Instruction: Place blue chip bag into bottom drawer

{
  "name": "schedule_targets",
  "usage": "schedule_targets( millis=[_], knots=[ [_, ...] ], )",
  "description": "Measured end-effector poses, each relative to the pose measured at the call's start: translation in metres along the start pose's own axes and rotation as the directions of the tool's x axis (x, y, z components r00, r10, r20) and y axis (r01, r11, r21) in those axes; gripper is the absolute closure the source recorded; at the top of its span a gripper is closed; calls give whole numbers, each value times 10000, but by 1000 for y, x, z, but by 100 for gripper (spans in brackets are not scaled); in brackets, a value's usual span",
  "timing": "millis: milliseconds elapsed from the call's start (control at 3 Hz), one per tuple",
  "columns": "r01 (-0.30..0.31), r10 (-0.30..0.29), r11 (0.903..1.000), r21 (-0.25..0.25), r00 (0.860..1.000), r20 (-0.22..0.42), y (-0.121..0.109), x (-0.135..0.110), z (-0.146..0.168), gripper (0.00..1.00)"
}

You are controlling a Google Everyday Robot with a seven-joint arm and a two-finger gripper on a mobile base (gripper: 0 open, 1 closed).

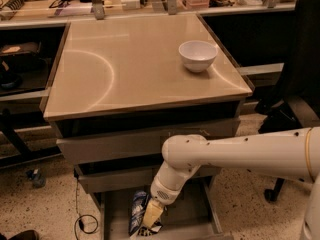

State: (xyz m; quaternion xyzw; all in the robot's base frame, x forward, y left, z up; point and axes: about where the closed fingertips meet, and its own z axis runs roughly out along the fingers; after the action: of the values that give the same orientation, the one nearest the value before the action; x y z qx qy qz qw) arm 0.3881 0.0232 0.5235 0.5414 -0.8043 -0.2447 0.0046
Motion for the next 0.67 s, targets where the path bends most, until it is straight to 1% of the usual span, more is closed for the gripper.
schedule_targets(
  millis=[333,667],
  knots=[
    [9,-9,10000,12,10000,-4,0,0,-1,100],
    [-72,77,9999,-101,9987,504,-14,0,31,100]
  ],
)
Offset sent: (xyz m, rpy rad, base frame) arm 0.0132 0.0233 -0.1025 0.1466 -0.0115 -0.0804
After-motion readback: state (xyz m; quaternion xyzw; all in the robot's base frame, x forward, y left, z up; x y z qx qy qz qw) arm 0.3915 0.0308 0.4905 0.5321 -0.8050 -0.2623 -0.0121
